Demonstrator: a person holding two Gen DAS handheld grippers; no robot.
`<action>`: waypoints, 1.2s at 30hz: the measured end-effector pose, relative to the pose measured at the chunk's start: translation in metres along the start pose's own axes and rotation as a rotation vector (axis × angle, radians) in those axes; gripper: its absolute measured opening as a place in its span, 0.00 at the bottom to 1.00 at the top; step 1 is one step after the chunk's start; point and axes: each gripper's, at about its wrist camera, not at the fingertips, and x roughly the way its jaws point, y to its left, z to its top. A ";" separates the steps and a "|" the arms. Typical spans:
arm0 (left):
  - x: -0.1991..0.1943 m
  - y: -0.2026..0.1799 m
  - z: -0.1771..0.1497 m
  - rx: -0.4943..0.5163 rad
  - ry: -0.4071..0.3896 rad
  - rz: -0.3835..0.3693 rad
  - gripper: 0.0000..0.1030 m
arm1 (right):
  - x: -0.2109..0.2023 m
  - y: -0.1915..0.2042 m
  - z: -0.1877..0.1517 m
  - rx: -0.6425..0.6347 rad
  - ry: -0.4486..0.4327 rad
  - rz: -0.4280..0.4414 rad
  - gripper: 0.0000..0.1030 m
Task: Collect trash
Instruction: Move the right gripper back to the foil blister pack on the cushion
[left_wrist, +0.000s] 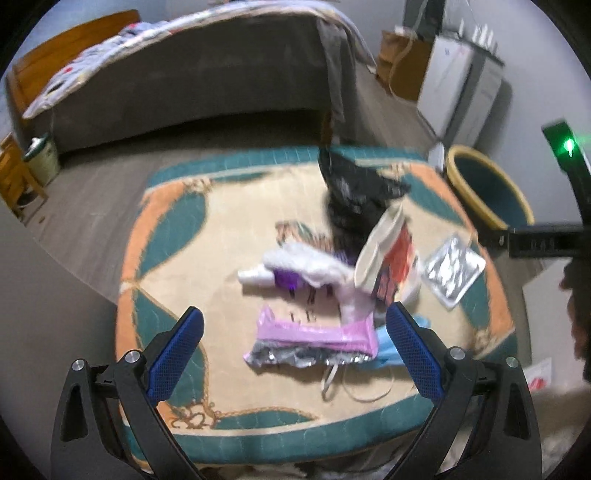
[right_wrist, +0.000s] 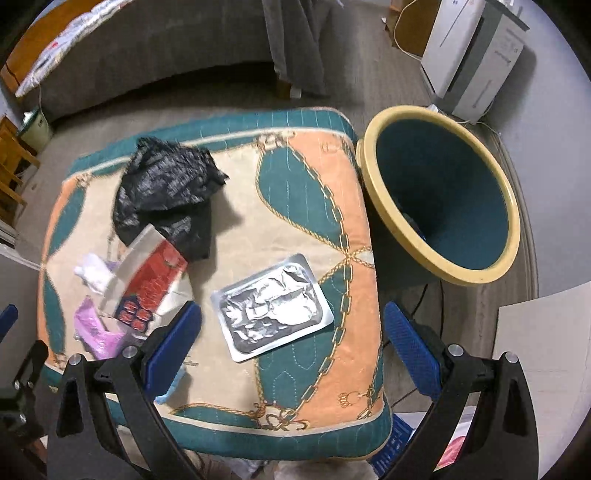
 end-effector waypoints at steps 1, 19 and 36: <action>0.005 -0.001 -0.002 0.012 0.021 0.000 0.95 | 0.004 0.002 0.000 -0.009 0.009 -0.008 0.94; 0.066 -0.010 -0.012 0.067 0.198 0.008 0.95 | 0.068 0.037 -0.002 -0.193 0.139 -0.050 0.94; 0.094 0.011 -0.007 -0.043 0.256 -0.024 0.91 | 0.099 0.049 -0.009 -0.225 0.174 -0.013 0.89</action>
